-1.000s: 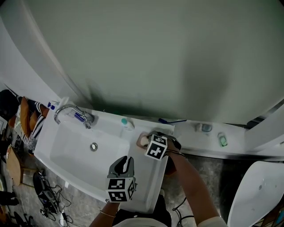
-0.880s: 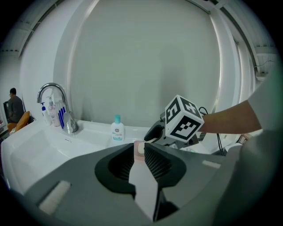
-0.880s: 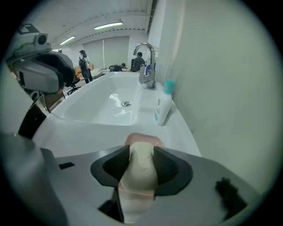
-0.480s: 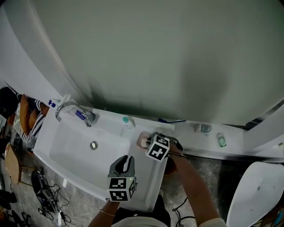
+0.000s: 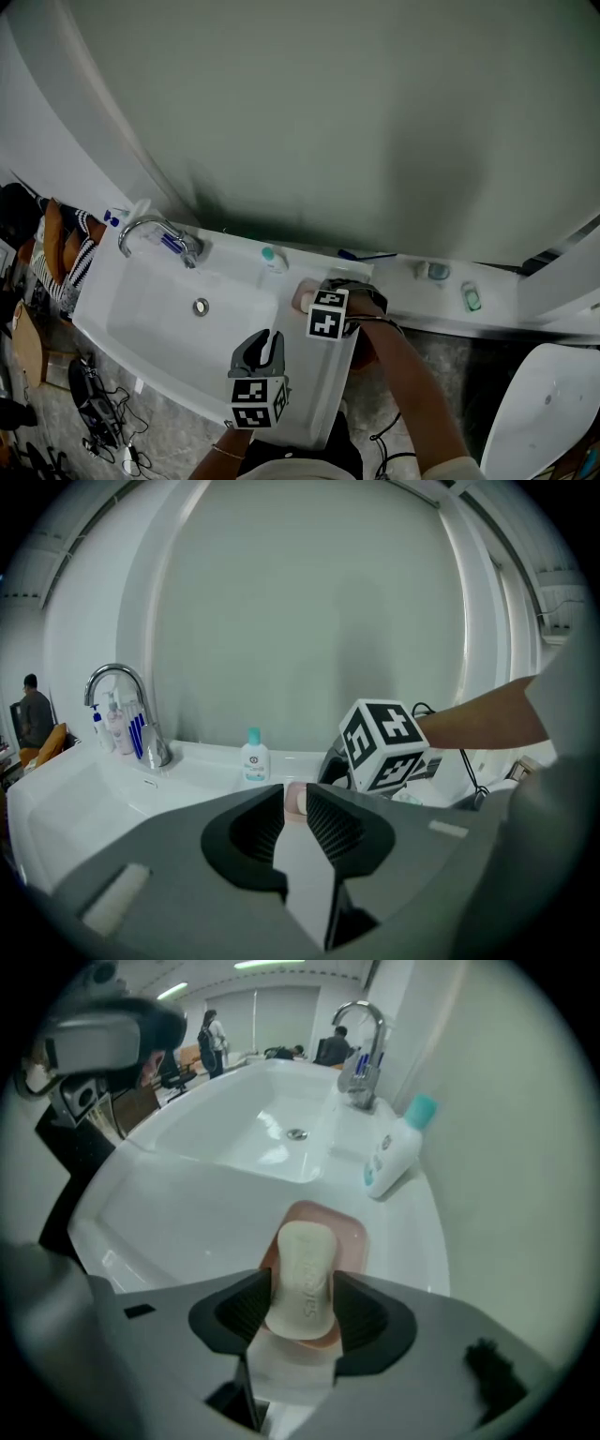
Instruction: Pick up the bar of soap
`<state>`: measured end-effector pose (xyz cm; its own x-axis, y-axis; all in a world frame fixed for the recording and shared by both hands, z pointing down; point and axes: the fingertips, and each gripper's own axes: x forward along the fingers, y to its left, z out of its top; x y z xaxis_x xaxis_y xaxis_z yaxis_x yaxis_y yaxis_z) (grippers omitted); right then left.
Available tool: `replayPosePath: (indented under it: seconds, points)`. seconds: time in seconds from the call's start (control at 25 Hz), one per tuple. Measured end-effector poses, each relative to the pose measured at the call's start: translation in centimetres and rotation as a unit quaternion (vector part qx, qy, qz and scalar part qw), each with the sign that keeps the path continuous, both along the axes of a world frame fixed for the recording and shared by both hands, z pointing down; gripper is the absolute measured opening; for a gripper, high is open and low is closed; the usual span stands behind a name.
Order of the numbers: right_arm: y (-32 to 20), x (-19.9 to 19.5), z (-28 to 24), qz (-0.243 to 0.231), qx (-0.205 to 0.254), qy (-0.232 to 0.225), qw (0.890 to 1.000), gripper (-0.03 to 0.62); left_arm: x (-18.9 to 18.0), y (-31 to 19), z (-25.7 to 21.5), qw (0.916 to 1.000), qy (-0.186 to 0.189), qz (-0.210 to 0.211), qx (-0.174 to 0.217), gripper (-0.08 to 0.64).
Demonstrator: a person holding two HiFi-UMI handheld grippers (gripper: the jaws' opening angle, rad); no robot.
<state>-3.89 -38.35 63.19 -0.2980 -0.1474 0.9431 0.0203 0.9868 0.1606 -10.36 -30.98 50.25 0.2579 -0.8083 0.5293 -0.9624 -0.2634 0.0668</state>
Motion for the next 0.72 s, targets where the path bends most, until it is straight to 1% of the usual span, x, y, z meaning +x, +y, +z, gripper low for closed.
replayPosePath:
  seconds: [0.04, 0.12, 0.2, 0.36, 0.44, 0.52, 0.64, 0.72]
  points:
    - [0.1, 0.0, 0.4, -0.003, -0.003, 0.009, 1.0, 0.198, -0.1, -0.1, 0.0, 1.0, 0.0, -0.002, 0.0, 0.078]
    - [-0.1, -0.2, 0.9, -0.001, -0.001, 0.01, 1.0, 0.198, -0.3, -0.2, 0.1, 1.0, 0.0, -0.005, -0.001, 0.078]
    - [-0.2, -0.4, 1.2, -0.011, 0.006, 0.014, 1.0, 0.202, -0.5, -0.2, 0.4, 1.0, -0.001, -0.007, -0.005, 0.078]
    - [-0.4, -1.0, 1.5, -0.027, -0.01, 0.033, 0.999, 0.206, -0.3, -0.4, 1.0, 0.9999, -0.004, -0.003, -0.012, 0.078]
    - [-0.4, -1.4, 1.4, -0.036, -0.011, 0.032, 0.999, 0.206, -0.1, -0.4, 1.1, 0.9999, -0.006, 0.0, -0.013, 0.078]
    - [-0.5, -1.7, 1.3, -0.033, -0.007, 0.013, 0.999, 0.206, -0.2, -0.4, 1.1, 0.9999, -0.007, 0.0, -0.013, 0.078]
    - [-0.9, -2.0, 0.7, -0.008, 0.0, -0.034, 0.999, 0.204, -0.8, -0.4, 1.2, 0.9999, -0.006, -0.006, -0.014, 0.078]
    - [-1.0, -2.1, 0.4, 0.002, 0.003, -0.056, 0.998, 0.204, -1.2, -0.3, 1.2, 0.9998, -0.007, -0.011, -0.015, 0.078]
